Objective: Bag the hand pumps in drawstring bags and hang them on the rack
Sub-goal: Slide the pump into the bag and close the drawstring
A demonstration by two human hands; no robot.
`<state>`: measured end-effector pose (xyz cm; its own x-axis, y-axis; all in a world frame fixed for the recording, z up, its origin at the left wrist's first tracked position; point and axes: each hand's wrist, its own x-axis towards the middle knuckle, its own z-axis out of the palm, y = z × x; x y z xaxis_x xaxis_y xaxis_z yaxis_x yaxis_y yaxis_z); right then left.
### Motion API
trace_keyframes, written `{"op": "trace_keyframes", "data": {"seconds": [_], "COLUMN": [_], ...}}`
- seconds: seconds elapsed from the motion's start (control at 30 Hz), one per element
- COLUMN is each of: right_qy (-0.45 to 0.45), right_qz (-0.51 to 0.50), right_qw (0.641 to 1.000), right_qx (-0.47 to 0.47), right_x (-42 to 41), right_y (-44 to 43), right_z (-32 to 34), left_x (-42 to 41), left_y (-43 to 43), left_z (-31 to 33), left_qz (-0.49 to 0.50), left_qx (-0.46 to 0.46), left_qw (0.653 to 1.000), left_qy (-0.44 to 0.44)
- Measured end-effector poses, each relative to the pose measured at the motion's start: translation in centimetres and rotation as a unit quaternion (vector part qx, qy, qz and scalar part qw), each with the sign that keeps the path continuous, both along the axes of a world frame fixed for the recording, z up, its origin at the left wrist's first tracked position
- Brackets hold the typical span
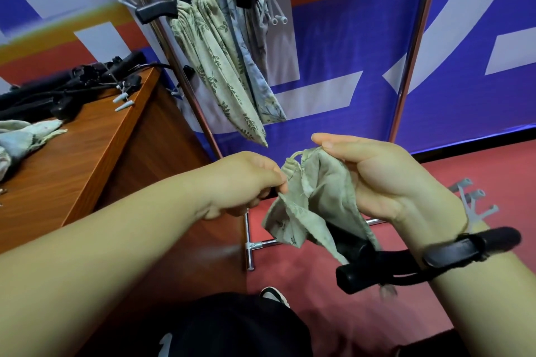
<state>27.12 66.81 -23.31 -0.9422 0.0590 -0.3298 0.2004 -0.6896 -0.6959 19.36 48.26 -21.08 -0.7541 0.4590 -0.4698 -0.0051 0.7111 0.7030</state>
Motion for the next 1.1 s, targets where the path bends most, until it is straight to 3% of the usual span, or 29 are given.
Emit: {"op": "trace_keyframes", "data": {"seconds": [0.2,0.37,0.6,0.83,1.1], "right_qy": [-0.023,-0.046,-0.049,-0.06,-0.061], "right_qz": [-0.013,-0.04,-0.058,-0.055,-0.056], "right_qw": [1.0,0.998,0.996,0.996,0.996], "right_qx": [-0.01,-0.025,-0.037,-0.032,-0.037], "right_x": [-0.2,-0.4,-0.6,-0.7,-0.8], "right_y": [-0.3,-0.8,-0.9,-1.0,-1.1], "right_z": [-0.2,-0.3,-0.2,-0.5,-0.5], "left_x": [1.4,2.0,2.1,1.9,2.2], "left_y": [1.3,1.7,1.3,1.0,1.2], "left_z": [1.5,1.6,1.8,2.7,2.2], "left_qz": [0.082,0.12,0.069,0.017,0.1], "left_qx": [0.134,0.102,0.066,0.102,0.21], "left_qw": [0.974,0.97,0.988,0.991,0.972], "left_qy": [-0.161,-0.186,-0.122,0.085,0.044]}}
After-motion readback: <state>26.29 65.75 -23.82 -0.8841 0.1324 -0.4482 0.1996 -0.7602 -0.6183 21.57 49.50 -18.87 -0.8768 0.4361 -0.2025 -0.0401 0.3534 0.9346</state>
